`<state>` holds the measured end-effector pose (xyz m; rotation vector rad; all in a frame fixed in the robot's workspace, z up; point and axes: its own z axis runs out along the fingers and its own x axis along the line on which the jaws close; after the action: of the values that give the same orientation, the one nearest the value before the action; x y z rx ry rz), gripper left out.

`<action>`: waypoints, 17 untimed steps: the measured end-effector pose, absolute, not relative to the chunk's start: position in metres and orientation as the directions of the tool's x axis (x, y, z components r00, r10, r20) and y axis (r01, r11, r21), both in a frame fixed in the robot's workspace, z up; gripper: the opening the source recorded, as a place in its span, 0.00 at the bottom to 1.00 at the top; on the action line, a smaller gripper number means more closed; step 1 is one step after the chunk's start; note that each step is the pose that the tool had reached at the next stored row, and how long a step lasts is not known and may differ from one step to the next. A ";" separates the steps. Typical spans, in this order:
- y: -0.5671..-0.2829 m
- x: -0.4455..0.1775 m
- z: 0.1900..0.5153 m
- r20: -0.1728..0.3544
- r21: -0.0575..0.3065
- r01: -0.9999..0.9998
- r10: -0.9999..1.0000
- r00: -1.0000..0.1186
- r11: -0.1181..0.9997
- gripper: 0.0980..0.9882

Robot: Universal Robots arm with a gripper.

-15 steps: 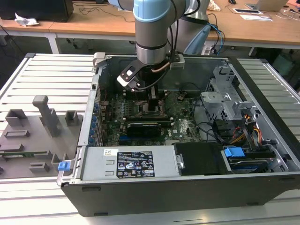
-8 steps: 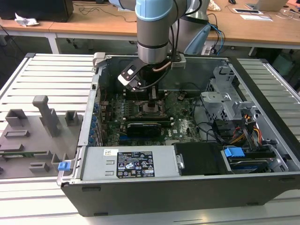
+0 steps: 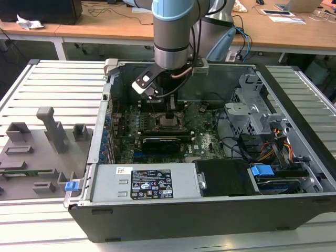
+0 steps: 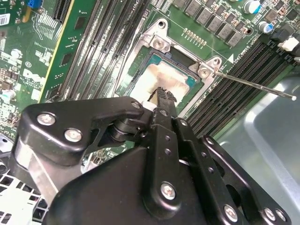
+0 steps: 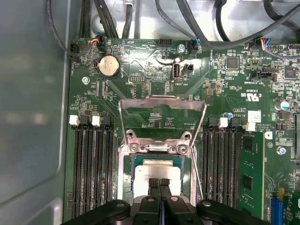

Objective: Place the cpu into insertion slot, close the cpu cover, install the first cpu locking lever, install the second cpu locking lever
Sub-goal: 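Close the cpu cover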

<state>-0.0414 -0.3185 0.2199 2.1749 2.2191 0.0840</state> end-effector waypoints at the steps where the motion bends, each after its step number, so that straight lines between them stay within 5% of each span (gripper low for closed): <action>1: -0.318 -0.041 0.221 0.014 0.062 0.998 1.000 -0.021 0.020 0.01; 12: -0.318 -0.041 0.232 0.014 0.061 0.998 1.000 -0.021 0.020 0.01; 17: -0.318 -0.041 0.263 0.014 0.061 0.998 1.000 -0.021 0.020 0.01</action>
<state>-0.0414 -0.3185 0.2632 2.1755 2.2198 0.0827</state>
